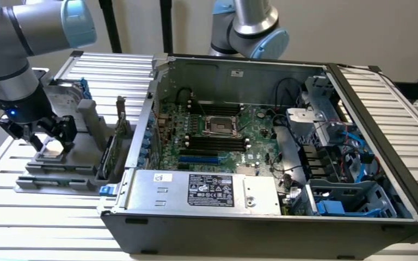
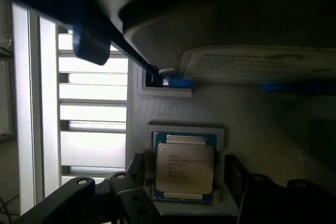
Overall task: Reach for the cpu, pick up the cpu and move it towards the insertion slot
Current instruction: 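Pick up the cpu and move it towards the insertion slot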
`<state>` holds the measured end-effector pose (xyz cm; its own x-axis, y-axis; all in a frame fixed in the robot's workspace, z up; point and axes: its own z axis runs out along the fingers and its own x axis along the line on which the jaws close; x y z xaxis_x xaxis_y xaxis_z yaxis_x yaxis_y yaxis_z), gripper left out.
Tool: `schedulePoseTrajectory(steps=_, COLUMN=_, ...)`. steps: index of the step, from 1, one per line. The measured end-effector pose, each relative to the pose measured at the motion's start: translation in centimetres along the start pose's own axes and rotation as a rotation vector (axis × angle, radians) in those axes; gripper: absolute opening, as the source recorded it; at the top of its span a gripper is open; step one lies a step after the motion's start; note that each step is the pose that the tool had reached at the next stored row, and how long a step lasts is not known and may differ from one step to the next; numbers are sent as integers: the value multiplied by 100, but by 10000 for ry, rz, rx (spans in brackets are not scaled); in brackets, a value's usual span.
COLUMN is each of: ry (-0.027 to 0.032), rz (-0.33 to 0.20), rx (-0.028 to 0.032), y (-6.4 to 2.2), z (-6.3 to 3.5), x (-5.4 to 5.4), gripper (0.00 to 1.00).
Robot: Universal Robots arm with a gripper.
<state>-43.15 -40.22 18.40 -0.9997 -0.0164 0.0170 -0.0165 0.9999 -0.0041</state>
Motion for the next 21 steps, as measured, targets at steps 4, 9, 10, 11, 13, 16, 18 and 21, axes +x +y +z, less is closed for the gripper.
schedulePoseTrajectory(steps=4, ry=0, rz=2, rx=60, y=7, z=0, x=1, gripper=71)
schedulePoseTrajectory(steps=9, ry=2, rz=2, rx=113, y=18, z=1, x=1, gripper=69)
schedulePoseTrajectory(steps=10, ry=3, rz=1, rx=119, y=19, z=0, x=1, gripper=62)
schedulePoseTrajectory(steps=11, ry=2, rz=2, rx=125, y=21, z=1, x=1, gripper=62)
schedulePoseTrajectory(steps=13, ry=3, rz=2, rx=136, y=22, z=0, x=1, gripper=62)
schedulePoseTrajectory(steps=16, ry=4, rz=3, rx=145, y=22, z=0, x=2, gripper=60)
schedulePoseTrajectory(steps=18, ry=3, rz=3, rx=148, y=23, z=-2, x=1, gripper=55)
schedulePoseTrajectory(steps=21, ry=1, rz=3, rx=155, y=23, z=-9, x=1, gripper=55)
